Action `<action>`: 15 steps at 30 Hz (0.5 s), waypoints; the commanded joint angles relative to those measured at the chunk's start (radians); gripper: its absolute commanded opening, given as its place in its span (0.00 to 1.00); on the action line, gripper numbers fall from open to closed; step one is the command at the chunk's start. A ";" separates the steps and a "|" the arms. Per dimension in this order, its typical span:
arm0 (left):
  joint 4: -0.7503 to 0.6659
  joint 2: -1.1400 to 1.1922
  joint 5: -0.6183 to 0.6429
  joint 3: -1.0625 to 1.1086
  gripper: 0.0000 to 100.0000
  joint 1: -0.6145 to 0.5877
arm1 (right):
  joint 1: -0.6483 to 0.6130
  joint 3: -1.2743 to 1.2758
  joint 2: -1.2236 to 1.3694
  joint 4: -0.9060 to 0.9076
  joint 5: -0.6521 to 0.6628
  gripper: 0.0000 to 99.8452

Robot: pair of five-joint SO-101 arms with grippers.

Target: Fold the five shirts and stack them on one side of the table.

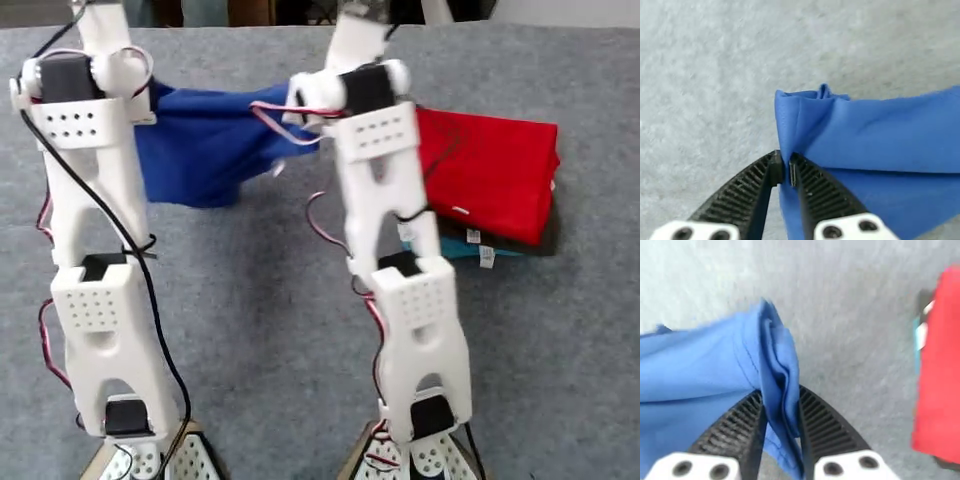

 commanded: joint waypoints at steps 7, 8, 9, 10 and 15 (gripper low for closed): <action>-0.100 -0.092 0.078 -0.021 0.03 -0.008 | 0.006 0.099 -0.094 -0.021 0.020 0.01; -0.092 -0.091 0.078 -0.016 0.03 -0.031 | -0.005 0.117 -0.073 -0.032 0.017 0.01; -0.089 -0.086 0.078 -0.001 0.03 -0.054 | -0.014 0.127 -0.051 -0.048 0.017 0.01; -0.089 -0.080 0.077 0.027 0.03 -0.074 | -0.023 0.127 -0.030 -0.061 0.017 0.01; -0.110 -0.012 0.072 0.122 0.03 -0.183 | -0.080 0.127 0.062 -0.160 0.017 0.01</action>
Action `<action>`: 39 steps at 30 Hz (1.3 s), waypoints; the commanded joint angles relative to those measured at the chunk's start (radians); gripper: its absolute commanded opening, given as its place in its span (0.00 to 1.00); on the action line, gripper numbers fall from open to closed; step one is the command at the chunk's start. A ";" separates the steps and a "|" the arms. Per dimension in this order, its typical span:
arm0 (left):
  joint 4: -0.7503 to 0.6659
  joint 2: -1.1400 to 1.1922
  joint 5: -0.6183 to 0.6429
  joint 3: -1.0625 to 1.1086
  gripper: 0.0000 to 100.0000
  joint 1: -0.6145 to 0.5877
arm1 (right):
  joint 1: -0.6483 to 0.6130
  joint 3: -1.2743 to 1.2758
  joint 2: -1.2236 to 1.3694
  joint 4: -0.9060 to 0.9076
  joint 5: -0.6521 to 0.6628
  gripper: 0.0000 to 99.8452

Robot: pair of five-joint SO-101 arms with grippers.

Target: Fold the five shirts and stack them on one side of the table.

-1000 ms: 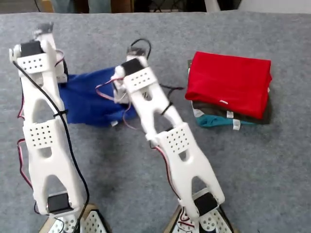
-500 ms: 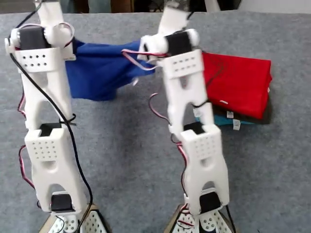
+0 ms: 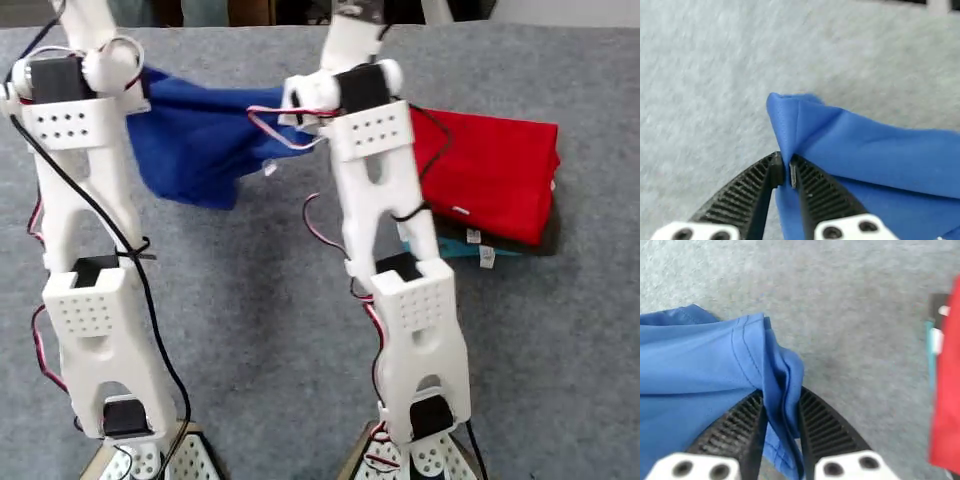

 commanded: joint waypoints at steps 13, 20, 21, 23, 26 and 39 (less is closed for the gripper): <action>-0.074 0.256 -0.055 0.041 0.19 -0.355 | -0.170 0.001 0.111 -0.129 0.012 0.01; 0.081 0.230 -0.157 -0.096 0.27 -0.466 | -0.311 0.001 0.056 -0.092 0.106 0.01; 0.100 0.221 -0.167 -0.133 0.27 -0.495 | -0.345 0.002 0.054 -0.089 0.132 0.01; 0.100 0.207 -0.176 -0.196 0.27 -0.573 | -0.407 0.002 0.053 -0.078 0.180 0.01; 0.100 0.186 -0.195 -0.245 0.27 -0.682 | -0.450 0.001 0.053 -0.078 0.203 0.01; 0.101 -0.083 -0.229 0.159 0.27 -0.496 | -0.141 -0.206 -0.024 0.123 0.384 0.02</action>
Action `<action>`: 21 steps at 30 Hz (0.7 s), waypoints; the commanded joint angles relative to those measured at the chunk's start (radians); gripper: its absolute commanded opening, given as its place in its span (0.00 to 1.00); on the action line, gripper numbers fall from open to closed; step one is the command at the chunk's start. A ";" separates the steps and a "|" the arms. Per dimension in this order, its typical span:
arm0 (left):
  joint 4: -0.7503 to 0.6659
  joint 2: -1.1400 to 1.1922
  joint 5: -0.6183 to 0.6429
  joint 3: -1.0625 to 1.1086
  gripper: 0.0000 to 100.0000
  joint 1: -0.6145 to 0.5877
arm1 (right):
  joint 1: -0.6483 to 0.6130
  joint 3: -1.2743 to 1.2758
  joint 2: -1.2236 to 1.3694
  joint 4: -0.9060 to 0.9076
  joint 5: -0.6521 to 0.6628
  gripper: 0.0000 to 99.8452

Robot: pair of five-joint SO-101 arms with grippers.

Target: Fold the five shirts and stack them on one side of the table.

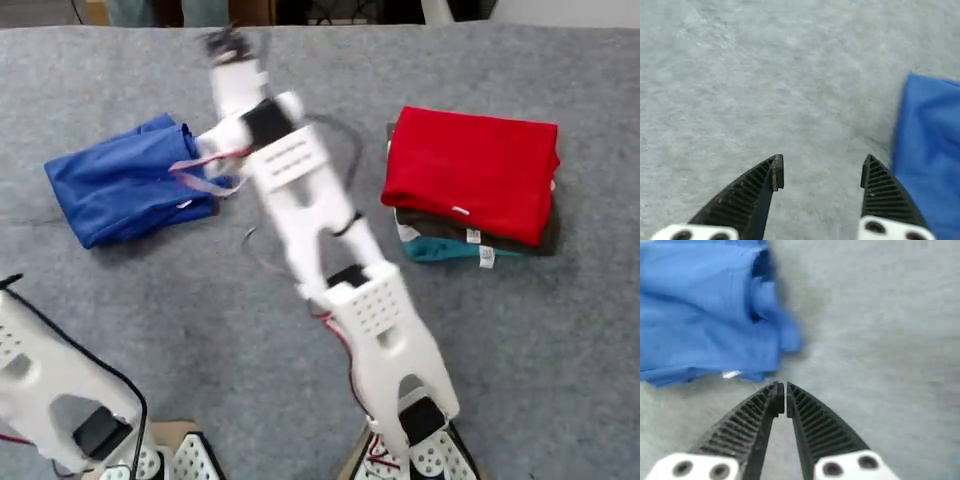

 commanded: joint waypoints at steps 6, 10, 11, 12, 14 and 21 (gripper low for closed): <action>-0.003 -0.437 -0.005 0.473 0.27 0.435 | 0.150 -0.205 -0.232 0.057 0.328 0.02; -0.130 -0.539 0.060 0.696 0.27 0.602 | 0.236 -0.216 -0.255 0.055 0.367 0.02; -0.164 -0.548 0.075 0.745 0.27 0.638 | 0.256 -0.216 -0.257 0.055 0.381 0.02; -0.193 -0.551 0.087 0.788 0.27 0.671 | 0.275 -0.216 -0.257 0.055 0.397 0.02; -0.242 -0.548 0.094 0.855 0.27 0.736 | 0.310 -0.216 -0.255 0.038 0.422 0.02; -0.416 -0.546 0.143 1.007 0.27 0.860 | 0.460 -0.216 -0.260 -0.020 0.488 0.02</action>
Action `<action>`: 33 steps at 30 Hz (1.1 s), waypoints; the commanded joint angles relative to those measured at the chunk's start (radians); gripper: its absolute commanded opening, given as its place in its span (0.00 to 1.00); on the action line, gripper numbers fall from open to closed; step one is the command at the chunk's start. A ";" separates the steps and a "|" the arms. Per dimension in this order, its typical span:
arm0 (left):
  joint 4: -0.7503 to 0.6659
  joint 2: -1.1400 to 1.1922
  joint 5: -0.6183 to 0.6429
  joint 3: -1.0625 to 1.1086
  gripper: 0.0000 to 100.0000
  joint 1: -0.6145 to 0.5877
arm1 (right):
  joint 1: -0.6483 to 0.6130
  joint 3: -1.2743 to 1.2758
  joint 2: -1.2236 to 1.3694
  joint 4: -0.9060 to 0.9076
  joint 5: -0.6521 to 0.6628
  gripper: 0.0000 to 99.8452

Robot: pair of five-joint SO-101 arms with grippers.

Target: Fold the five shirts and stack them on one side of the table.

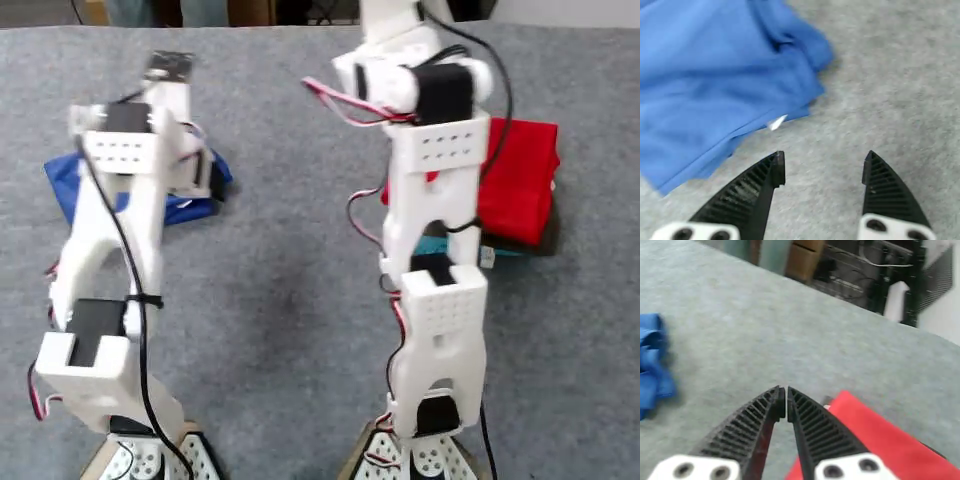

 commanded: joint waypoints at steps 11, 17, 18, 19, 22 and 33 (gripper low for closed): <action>-0.367 0.043 0.046 0.171 0.20 -0.005 | 0.141 -0.030 -0.051 -0.018 0.219 0.02; -0.295 0.157 0.046 0.067 0.20 -0.005 | 0.109 -0.028 -0.051 -0.015 0.219 0.02; -0.276 0.167 0.046 0.050 0.20 -0.002 | 0.107 -0.028 -0.051 -0.015 0.219 0.02; -0.261 0.180 0.046 0.035 0.20 -0.002 | 0.106 -0.028 -0.051 -0.015 0.219 0.02; -0.245 0.203 0.046 0.019 0.20 -0.012 | 0.104 -0.028 -0.051 -0.015 0.219 0.02; -0.247 0.219 0.118 -0.004 0.03 -0.148 | 0.086 -0.027 -0.050 -0.012 0.218 0.02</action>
